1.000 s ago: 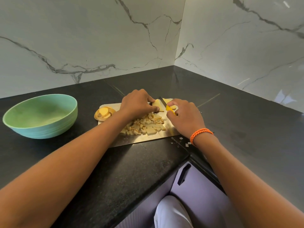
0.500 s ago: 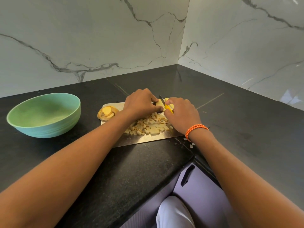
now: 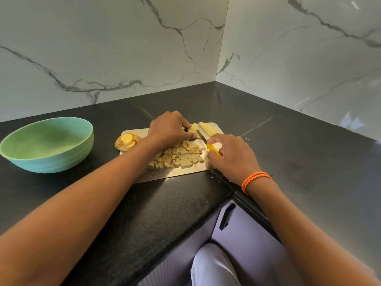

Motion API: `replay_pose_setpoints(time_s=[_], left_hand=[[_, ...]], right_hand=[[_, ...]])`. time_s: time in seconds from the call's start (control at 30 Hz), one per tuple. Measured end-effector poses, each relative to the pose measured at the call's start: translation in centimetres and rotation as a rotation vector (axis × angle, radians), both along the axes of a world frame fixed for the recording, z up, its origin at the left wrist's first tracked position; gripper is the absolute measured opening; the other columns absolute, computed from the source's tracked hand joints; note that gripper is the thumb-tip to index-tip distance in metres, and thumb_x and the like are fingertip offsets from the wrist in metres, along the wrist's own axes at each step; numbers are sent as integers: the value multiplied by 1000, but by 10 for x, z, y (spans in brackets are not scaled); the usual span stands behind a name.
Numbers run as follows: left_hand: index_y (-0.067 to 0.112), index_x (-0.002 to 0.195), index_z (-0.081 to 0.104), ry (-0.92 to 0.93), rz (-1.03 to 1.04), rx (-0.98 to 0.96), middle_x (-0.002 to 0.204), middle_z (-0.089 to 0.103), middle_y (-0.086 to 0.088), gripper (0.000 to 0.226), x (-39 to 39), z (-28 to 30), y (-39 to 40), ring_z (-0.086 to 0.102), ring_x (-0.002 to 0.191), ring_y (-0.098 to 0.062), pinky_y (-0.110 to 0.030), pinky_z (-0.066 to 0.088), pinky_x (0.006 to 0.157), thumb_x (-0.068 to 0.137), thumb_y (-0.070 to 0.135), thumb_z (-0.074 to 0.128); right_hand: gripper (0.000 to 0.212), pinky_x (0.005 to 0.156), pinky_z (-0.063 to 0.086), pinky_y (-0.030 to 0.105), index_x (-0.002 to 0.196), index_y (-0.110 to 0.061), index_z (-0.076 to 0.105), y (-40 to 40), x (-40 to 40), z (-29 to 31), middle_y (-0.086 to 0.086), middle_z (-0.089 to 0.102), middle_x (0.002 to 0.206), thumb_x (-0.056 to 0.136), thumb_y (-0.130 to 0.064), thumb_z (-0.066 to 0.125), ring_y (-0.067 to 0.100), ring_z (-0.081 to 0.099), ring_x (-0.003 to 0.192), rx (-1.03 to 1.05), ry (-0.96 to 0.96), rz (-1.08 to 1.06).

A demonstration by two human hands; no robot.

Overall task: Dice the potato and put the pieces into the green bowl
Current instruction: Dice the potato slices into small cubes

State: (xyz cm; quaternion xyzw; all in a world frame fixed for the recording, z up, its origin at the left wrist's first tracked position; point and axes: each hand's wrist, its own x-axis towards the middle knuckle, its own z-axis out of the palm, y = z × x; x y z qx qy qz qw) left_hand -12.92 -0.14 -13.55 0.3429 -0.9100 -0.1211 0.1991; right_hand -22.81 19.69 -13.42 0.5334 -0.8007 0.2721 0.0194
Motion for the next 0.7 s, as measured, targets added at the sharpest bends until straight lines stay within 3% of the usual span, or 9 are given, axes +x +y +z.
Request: replay_pose_setpoints(time_s=[0.13, 0.43, 0.57, 0.7], left_hand=[[29, 127, 76, -2, 6, 0, 126, 75, 12, 51, 1, 2, 1, 67, 93, -11, -35, 61, 78, 86, 59, 79], [29, 126, 76, 2, 11, 8, 125, 75, 12, 51, 1, 1, 4, 66, 88, -9, -37, 62, 80, 86, 59, 79], [26, 121, 79, 29, 36, 14, 113, 79, 9, 50, 0, 1, 4, 65, 75, -9, -29, 59, 69, 83, 58, 82], [24, 114, 82, 65, 47, 42, 99, 80, 9, 44, 1, 1, 1, 65, 69, -11, -26, 55, 62, 83, 55, 84]], right_hand=[[34, 79, 58, 39, 128, -30, 66, 20, 3, 0, 0, 70, 94, 96, -37, 60, 18, 64, 84, 4, 2, 3], [30, 67, 48, 31, 125, -30, 67, 40, -3, 2, -9, 57, 70, 96, -34, 60, 10, 55, 64, -1, 25, -30], [29, 64, 48, 30, 123, -30, 69, 40, -7, 3, -14, 48, 60, 95, -32, 60, 4, 45, 53, -61, -27, -5], [29, 56, 40, 26, 123, -26, 69, 21, -4, 8, -12, 43, 51, 95, -29, 61, 7, 37, 44, -137, -37, -25]])
